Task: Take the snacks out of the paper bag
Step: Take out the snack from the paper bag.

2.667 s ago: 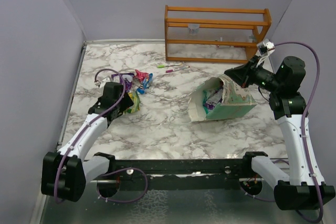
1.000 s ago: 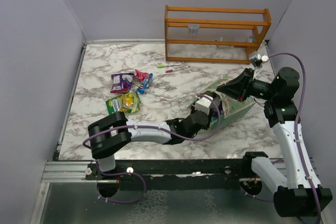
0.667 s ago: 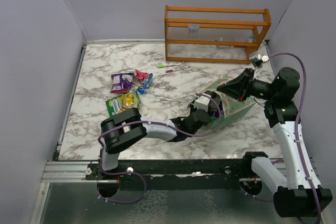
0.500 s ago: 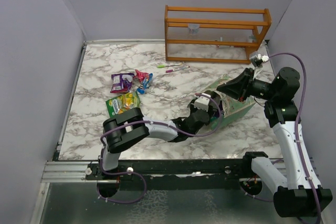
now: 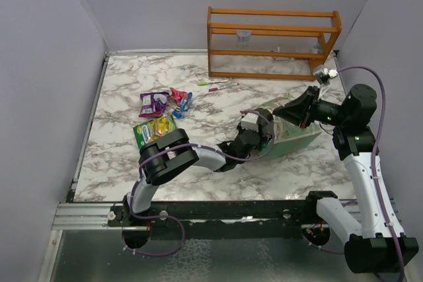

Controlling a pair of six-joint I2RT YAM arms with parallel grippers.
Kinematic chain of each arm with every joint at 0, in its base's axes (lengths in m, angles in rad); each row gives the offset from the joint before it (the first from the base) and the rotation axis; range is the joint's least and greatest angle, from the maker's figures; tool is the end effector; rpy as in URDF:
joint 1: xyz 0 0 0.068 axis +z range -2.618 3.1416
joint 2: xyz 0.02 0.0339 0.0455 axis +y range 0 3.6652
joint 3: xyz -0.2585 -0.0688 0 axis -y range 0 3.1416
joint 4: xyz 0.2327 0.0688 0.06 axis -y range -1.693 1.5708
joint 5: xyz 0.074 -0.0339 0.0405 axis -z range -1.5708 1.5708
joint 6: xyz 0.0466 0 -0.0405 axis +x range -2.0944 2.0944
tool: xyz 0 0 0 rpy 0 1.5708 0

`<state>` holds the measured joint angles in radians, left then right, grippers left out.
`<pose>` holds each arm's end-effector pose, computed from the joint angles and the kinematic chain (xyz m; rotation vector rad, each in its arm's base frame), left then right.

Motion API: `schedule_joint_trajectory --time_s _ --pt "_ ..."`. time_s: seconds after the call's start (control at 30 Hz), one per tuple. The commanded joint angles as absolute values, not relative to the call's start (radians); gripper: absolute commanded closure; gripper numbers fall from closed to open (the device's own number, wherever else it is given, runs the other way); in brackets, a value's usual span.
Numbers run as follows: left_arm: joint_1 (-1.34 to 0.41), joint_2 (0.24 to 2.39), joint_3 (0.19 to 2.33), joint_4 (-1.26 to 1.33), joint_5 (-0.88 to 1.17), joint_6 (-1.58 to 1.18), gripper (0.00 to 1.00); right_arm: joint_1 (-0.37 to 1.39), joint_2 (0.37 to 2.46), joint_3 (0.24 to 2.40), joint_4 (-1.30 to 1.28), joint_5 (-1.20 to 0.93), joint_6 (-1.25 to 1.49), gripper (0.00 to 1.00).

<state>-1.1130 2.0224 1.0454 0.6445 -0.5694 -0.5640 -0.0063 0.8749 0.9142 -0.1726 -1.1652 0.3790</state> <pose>0.2081 -0.3655 0.1498 0.1305 1.8914 -0.6204 0.1763 0.0417 0.3687 -0.5781 1.6864 1.2504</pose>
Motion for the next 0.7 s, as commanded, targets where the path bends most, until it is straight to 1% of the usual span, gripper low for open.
schedule_joint_trajectory --time_s 0.0,0.13,0.27,0.67 --pt "-1.095 2.058 1.053 0.763 -0.475 -0.594 0.76 -0.002 0.862 0.953 -0.165 -1.158 0.367 0.98" --pt "-1.091 2.052 1.060 0.759 -0.473 -0.565 0.89 -0.002 0.859 0.955 -0.179 -1.153 0.358 0.98" --pt "-1.090 1.991 1.014 0.771 -0.465 -0.541 1.00 -0.002 0.854 0.962 -0.209 -1.135 0.331 0.98" --pt "-1.086 1.675 0.812 0.767 -0.303 -0.628 1.00 -0.002 0.859 0.966 -0.228 -1.089 0.307 0.98"
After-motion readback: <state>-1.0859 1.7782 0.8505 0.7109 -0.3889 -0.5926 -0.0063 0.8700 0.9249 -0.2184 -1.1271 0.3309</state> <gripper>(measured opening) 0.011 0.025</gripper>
